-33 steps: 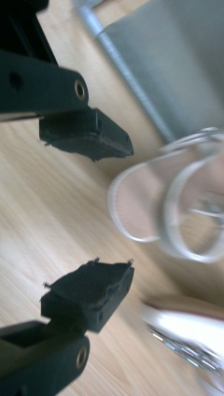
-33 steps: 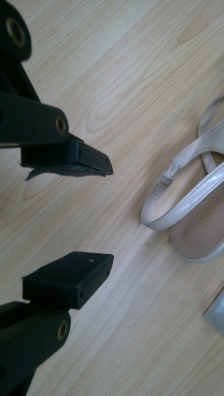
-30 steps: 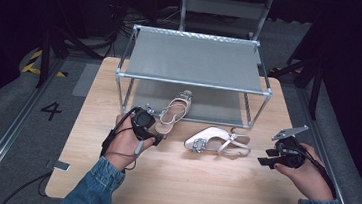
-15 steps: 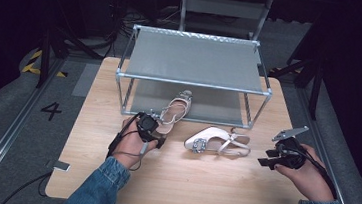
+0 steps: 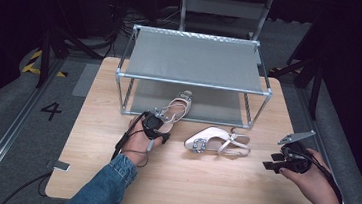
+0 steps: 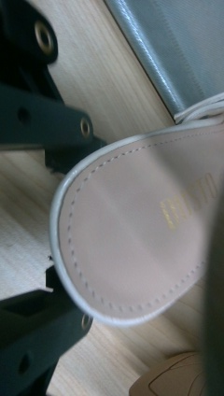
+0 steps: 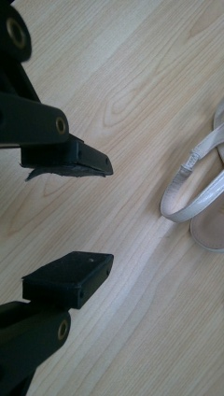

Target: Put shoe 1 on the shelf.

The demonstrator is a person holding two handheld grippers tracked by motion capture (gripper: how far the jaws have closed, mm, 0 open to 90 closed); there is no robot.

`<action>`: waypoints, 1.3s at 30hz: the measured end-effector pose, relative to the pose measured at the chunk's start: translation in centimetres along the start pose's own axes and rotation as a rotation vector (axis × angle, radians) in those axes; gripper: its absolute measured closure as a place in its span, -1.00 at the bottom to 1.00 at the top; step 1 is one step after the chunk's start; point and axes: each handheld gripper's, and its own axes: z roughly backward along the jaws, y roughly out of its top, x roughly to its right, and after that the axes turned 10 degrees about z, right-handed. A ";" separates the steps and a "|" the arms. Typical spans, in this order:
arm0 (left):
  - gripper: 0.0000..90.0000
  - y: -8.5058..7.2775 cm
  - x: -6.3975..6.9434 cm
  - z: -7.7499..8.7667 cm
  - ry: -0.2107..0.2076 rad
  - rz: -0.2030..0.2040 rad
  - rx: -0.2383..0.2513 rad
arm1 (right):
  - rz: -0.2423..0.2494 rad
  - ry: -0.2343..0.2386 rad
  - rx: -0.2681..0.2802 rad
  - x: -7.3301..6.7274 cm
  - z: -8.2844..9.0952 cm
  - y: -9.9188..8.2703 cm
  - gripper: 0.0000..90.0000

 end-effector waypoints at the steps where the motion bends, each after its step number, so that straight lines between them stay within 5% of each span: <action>1: 0.38 0.0 -0.1 -0.1 -0.016 0.000 0.006 | -0.002 0.001 0.001 0.0 0.0 -0.1 0.14; 5: 0.62 0.3 -0.1 -0.2 -0.028 -0.008 0.034 | -0.010 -0.004 0.000 0.0 0.1 -0.3 0.14; 15: 0.68 1.4 0.9 0.4 0.003 0.004 0.055 | -0.011 -0.005 -0.002 0.0 0.1 -0.5 0.13; 25: 0.70 3.8 2.4 0.0 -0.041 0.005 0.076 | -0.028 -0.012 -0.008 -0.1 0.4 -1.2 0.13; 39: 0.70 7.3 3.1 -2.9 -0.094 0.016 0.097 | -0.074 -0.030 -0.009 -0.1 1.4 -3.4 0.13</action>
